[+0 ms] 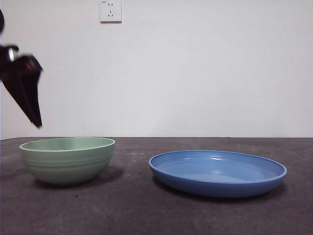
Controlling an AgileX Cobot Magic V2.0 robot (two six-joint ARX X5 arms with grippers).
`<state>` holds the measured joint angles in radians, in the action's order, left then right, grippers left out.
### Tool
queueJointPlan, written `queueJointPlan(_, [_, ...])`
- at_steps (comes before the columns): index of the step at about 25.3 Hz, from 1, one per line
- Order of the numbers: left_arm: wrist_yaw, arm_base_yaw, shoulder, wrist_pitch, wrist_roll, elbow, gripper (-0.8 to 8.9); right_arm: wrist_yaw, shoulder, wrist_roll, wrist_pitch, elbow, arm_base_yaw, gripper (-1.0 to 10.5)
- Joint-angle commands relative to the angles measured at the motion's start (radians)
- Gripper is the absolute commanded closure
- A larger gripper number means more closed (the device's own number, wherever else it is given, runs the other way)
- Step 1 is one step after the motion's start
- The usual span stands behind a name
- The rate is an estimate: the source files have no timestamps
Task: Place the green bowl on the blue plate
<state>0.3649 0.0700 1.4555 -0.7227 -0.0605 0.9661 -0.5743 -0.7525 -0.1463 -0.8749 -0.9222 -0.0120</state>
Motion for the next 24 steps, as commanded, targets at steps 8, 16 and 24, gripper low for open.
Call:
queueJointPlan(8, [-0.001,0.053,0.144,0.095,-0.007,0.024,2.58,-0.002,-0.004,0.002,0.006,-0.016,0.003,2.9])
queueJointPlan(16, [-0.002,0.089,0.146,0.114,-0.011,0.024,5.98,-0.002,-0.004,0.005,0.006,-0.016,0.003,2.9])
queueJointPlan(24, [-0.002,0.089,0.146,0.118,-0.012,0.026,8.04,-0.002,-0.004,0.005,0.006,-0.016,0.003,2.9])
